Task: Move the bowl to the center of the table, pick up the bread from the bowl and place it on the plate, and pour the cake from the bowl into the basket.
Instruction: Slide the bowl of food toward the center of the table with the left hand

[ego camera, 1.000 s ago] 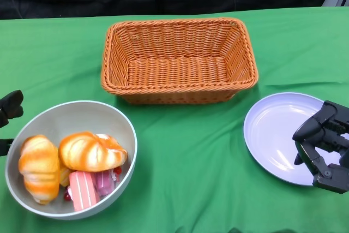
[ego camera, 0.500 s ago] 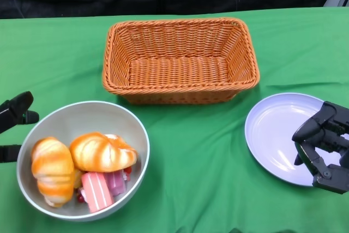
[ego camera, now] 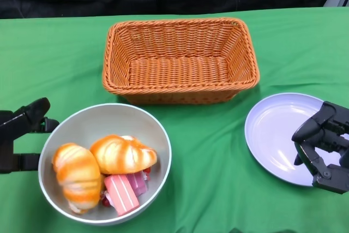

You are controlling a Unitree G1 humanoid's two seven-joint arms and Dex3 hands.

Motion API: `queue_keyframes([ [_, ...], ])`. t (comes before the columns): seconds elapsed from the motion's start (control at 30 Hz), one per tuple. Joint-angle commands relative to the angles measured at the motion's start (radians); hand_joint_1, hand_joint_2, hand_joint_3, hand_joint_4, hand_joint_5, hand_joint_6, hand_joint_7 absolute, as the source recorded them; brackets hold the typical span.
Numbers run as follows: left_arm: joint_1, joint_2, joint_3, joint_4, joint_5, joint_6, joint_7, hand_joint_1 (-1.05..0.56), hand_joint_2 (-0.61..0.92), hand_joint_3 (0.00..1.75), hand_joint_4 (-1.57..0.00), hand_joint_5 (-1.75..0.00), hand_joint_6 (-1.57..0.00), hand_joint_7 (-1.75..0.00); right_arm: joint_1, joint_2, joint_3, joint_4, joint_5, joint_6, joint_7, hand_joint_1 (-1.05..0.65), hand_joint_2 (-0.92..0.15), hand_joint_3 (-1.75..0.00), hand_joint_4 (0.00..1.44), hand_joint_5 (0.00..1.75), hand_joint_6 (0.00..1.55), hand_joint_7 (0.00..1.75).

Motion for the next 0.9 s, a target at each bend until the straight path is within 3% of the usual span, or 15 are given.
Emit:
queue_keyframes([
  [0.03, 0.009, -0.007, 0.016, -0.038, -0.03, 0.026, 0.004, -0.72, 0.92, 0.65, 0.0, 0.0, 0.0, 0.0, 0.001, -0.001, -0.005, 0.003, 0.002, -0.005, -0.004, -0.18, -0.58, -0.89, 0.75, 1.57, 0.73, 1.29],
  [0.47, -0.006, -0.052, 0.005, -0.066, -0.05, 0.059, 0.025, -0.73, 0.92, 0.66, 0.0, 0.0, 0.0, 0.0, 0.0, -0.002, -0.003, 0.014, -0.004, -0.012, -0.003, -0.19, -0.61, -0.84, 0.75, 1.55, 0.73, 1.28],
  [0.9, -0.042, -0.14, 0.0, -0.069, -0.061, 0.098, 0.055, -0.72, 0.92, 0.65, 0.0, 0.0, 0.0, 0.0, 0.005, -0.002, 0.002, 0.006, -0.015, -0.013, -0.01, -0.2, -0.6, -0.85, 0.73, 1.57, 0.71, 1.29],
])
